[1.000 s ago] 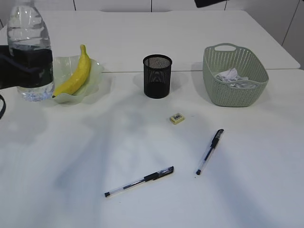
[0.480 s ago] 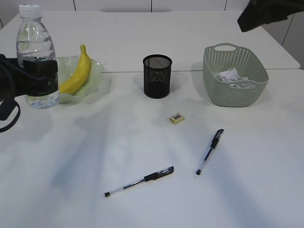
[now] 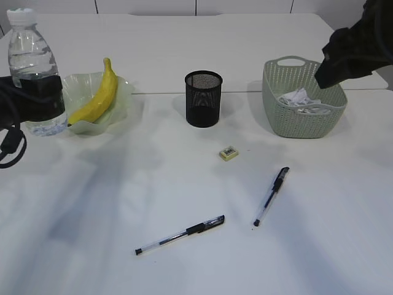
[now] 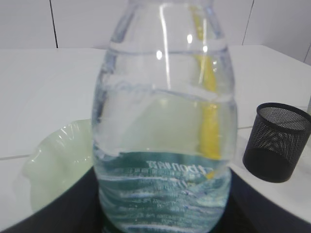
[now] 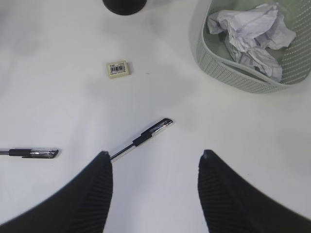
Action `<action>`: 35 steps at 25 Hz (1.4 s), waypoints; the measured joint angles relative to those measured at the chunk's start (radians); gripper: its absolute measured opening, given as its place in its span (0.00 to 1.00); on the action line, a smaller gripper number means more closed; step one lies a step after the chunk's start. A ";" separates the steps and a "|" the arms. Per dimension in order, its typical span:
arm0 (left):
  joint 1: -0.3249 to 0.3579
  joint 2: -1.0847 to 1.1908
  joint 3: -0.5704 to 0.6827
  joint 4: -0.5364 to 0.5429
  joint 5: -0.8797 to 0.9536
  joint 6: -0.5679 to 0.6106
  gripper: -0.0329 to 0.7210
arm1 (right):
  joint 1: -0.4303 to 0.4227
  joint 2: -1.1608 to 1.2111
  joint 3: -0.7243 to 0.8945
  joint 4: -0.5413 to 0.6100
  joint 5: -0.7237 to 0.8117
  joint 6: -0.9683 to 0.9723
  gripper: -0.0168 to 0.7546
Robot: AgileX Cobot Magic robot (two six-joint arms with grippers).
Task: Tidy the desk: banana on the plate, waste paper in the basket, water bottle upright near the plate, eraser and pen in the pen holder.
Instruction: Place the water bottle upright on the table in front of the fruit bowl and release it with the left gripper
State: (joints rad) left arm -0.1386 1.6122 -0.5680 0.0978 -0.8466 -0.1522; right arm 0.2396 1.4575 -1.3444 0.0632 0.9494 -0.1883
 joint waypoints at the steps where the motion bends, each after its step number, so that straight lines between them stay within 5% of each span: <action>1: 0.001 0.017 0.000 0.000 -0.019 0.000 0.55 | 0.000 0.000 0.004 0.000 0.000 0.002 0.56; 10: 0.001 0.188 -0.002 0.002 -0.219 0.000 0.55 | 0.000 0.000 0.017 -0.003 -0.004 0.004 0.56; 35: 0.030 0.405 -0.076 -0.116 -0.238 0.062 0.55 | 0.000 0.000 0.017 -0.007 0.005 0.019 0.55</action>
State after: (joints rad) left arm -0.1081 2.0169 -0.6444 -0.0178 -1.0847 -0.0904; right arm 0.2396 1.4575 -1.3272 0.0563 0.9546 -0.1695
